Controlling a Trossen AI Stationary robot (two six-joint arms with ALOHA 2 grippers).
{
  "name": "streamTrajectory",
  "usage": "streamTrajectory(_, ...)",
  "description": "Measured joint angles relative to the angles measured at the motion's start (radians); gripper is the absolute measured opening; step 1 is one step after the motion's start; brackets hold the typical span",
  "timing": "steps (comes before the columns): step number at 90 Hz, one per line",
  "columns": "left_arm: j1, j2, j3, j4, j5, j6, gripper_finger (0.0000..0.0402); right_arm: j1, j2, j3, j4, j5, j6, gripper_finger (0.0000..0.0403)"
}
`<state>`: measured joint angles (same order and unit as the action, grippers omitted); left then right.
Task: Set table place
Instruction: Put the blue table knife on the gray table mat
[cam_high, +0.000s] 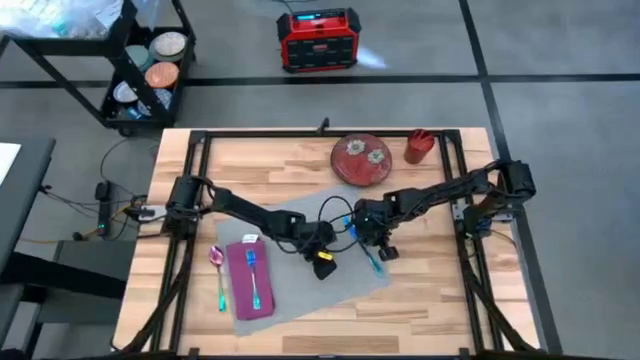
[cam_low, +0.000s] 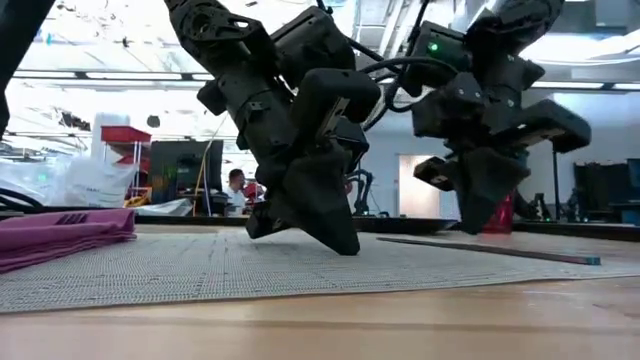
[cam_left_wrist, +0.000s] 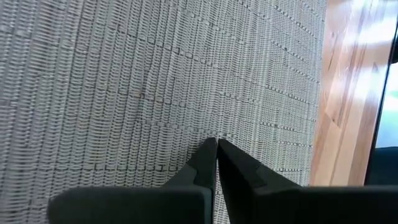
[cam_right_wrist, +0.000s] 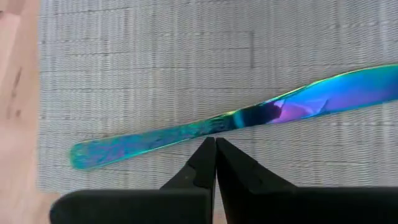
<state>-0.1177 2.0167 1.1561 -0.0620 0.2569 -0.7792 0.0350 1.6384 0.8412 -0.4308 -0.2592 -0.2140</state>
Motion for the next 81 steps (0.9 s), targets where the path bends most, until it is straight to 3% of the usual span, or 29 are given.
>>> streamTrajectory(18, 0.0, 0.0, 0.0, 0.0, -0.001, 0.002, 0.0, 0.126, 0.0, -0.017, 0.031, -0.003, 0.098, 0.0)
streamTrajectory(35, 0.0, 0.0, 0.0, 0.0, 0.0, 0.019, 0.0, 0.119, -0.001, -0.05, 0.052, -0.007, 0.18, 0.0)
streamTrajectory(81, 0.0, 0.0, 0.0, 0.001, 0.003, 0.011, 0.0, 0.099, 0.003, -0.061, 0.175, -0.008, 0.059, 0.0)
